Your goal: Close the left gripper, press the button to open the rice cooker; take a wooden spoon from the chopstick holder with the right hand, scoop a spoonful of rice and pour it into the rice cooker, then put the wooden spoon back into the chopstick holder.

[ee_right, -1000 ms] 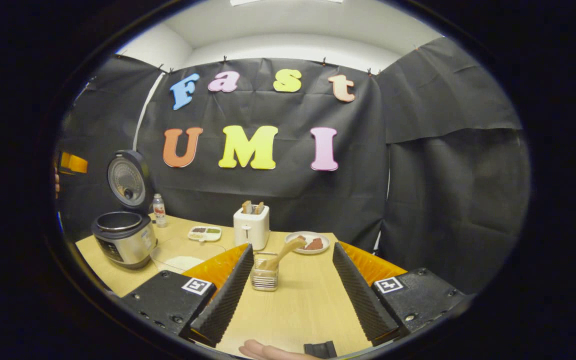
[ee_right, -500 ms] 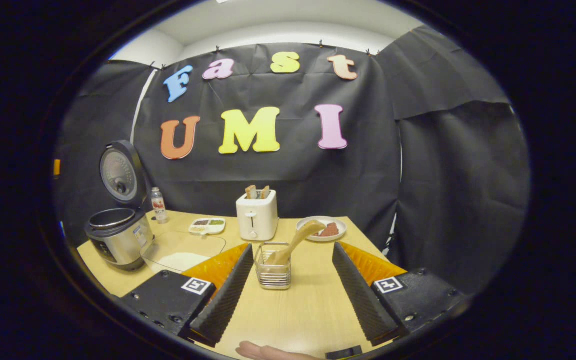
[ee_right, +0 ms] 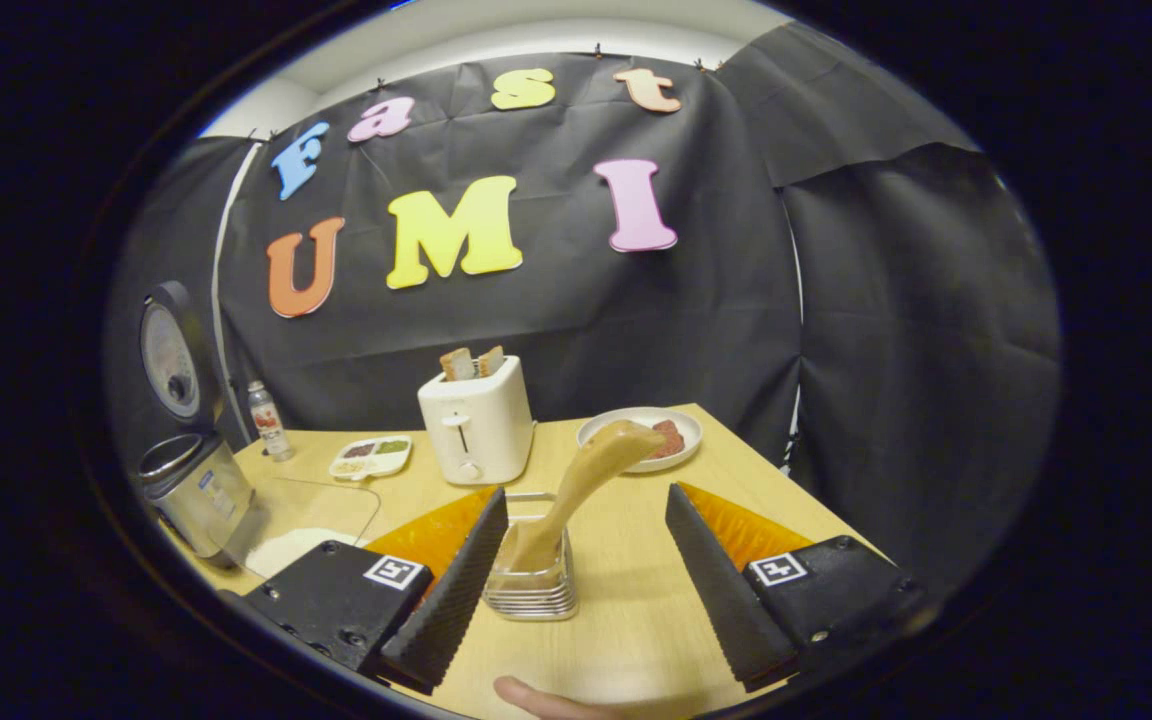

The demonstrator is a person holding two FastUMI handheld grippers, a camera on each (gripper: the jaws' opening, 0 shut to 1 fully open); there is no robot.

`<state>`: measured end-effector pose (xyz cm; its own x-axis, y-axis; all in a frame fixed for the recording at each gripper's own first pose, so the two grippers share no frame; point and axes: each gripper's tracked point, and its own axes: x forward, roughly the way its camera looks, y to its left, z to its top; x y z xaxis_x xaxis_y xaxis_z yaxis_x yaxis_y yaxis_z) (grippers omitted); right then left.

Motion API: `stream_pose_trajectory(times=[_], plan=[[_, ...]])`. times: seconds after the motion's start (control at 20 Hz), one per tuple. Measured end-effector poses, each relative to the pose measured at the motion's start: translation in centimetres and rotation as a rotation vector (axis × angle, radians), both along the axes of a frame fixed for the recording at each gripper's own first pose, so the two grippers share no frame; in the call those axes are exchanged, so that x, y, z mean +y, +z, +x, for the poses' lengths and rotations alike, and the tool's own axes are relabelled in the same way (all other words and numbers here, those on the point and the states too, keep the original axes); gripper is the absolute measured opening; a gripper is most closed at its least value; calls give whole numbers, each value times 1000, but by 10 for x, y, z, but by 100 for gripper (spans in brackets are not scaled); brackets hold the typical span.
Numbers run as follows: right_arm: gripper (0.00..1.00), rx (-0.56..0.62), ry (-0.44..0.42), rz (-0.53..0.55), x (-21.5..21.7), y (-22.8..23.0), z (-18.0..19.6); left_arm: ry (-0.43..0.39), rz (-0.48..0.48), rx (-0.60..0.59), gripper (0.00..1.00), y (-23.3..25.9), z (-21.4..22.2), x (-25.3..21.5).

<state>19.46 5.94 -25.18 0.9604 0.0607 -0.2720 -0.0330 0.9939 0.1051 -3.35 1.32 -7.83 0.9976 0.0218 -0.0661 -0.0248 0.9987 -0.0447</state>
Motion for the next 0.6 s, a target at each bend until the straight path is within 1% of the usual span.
stream_pose_trajectory(times=[0.05, 0.1, 0.2, 0.25, 0.3, 0.4, 0.45, 0.5, 0.55, 0.6], plan=[[96, -3, -4, 0, 3, -3, 9, 3, 7, 7, 96, -4, 2, 0], [95, -4, -10, -6, 4, -5, 18, 0, 12, 20, 95, -9, 4, -3], [96, 4, -14, -8, 9, -10, 30, -12, 10, 53, 95, -20, 7, -8], [100, 7, -29, -8, 8, -13, 37, -18, 6, 66, 95, -25, 9, -10], [100, 10, -47, -7, 7, -17, 42, -24, 1, 79, 95, -28, 9, -12], [100, 10, -47, 4, 10, -21, 49, -41, 2, 91, 96, -33, 8, -17], [97, 15, -55, 4, 11, -24, 51, -47, 7, 94, 96, -34, 9, -16], [90, 14, -58, 11, 11, -24, 52, -53, 12, 97, 95, -36, 8, -17], [87, -3, -38, 32, 16, -19, 51, -55, 14, 98, 96, -37, 8, -16], [70, -16, -27, 48, 21, -15, 50, -58, 14, 99, 96, -38, 7, -16]])
